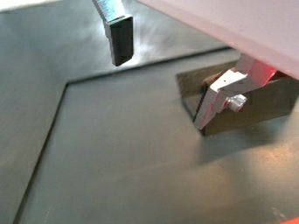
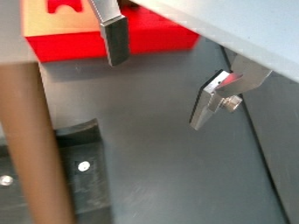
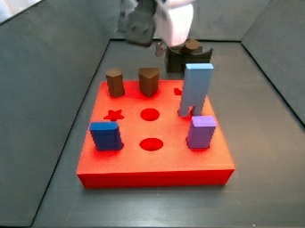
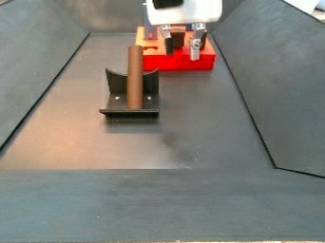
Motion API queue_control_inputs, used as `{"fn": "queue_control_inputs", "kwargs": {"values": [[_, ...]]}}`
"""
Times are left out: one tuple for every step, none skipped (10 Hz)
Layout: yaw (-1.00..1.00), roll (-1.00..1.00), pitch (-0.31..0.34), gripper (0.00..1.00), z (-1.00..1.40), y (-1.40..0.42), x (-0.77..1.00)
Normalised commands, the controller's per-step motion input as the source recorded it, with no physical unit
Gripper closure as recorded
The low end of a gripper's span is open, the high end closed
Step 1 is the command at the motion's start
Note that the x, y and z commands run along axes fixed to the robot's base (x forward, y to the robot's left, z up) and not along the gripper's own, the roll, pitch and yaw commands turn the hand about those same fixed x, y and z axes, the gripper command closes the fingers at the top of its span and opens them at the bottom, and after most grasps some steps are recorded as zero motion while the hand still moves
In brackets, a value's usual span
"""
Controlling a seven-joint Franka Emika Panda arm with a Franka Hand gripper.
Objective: Pick up the oval object. Move up. Place the oval object on the fixture. Regrasp the oval object. Move to above the board. Insert the oval object.
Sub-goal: Regrasp the oval object.
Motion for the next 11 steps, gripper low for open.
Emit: {"fn": "queue_control_inputs", "kwargs": {"values": [[-0.98, 1.0, -0.199, 0.0, 0.0, -0.01, -0.05], [-0.99, 1.0, -0.139, 0.0, 0.01, 0.0, -0.05], [-1.0, 1.0, -0.07, 0.0, 0.01, -0.01, -0.05], [-1.0, 0.99, 0.027, 0.0, 0.01, -0.01, -0.04], [-1.0, 0.99, 0.148, 0.0, 0.0, -0.01, -0.03], [-1.0, 0.99, 0.373, 0.0, -0.02, -0.01, -0.02], [-0.78, 0.8, 0.501, 0.0, -0.03, -0.01, 0.0], [-0.53, 0.64, 0.599, 0.0, -0.1, -0.01, -0.02], [-0.29, 0.48, 0.655, 0.0, -0.06, -0.01, 0.03], [-0.05, 0.32, 0.685, 0.0, -0.01, -0.01, 0.06], [0.11, 0.26, 0.658, 0.0, -0.01, -0.02, 0.05]]}}
